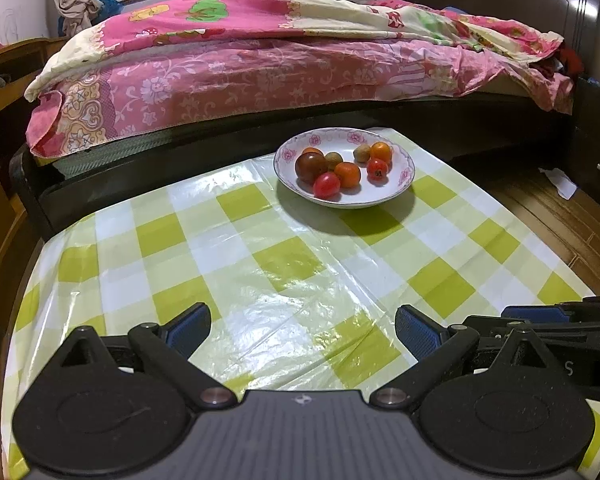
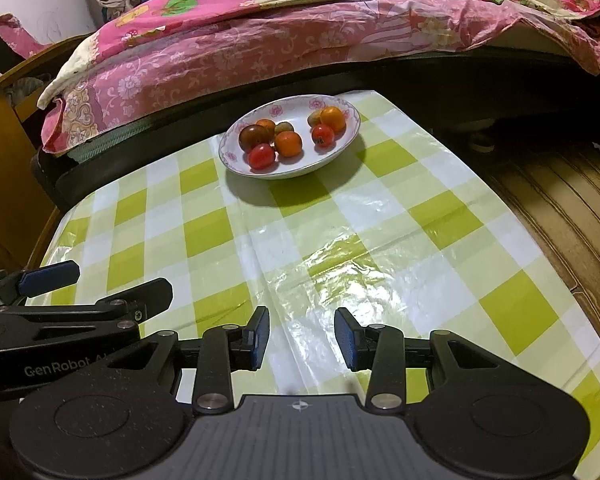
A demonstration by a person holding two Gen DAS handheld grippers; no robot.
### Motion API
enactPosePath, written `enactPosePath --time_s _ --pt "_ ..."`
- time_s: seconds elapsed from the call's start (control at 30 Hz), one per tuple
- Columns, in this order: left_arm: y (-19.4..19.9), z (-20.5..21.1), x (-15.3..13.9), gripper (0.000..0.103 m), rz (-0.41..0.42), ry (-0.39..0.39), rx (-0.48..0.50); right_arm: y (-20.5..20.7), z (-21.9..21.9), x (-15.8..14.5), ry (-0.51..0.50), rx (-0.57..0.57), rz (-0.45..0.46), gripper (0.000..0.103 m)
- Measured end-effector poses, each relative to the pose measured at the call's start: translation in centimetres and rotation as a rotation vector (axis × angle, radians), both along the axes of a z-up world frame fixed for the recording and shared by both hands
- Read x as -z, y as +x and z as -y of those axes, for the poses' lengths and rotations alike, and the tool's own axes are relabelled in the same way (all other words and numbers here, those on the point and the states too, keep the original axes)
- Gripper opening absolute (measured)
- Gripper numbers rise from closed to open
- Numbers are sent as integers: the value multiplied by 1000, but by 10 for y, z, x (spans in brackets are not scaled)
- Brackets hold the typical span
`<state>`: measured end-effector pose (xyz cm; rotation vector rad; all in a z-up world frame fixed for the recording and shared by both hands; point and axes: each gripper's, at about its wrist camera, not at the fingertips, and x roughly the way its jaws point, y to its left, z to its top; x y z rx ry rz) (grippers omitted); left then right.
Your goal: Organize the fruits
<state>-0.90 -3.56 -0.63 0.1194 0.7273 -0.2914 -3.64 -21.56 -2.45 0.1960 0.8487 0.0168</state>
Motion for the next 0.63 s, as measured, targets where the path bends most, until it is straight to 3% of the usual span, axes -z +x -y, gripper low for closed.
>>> enactPosePath --time_s 0.63 --pt "-4 -1 -2 103 34 20 -17 -3 -3 2 3 -8 1 36"
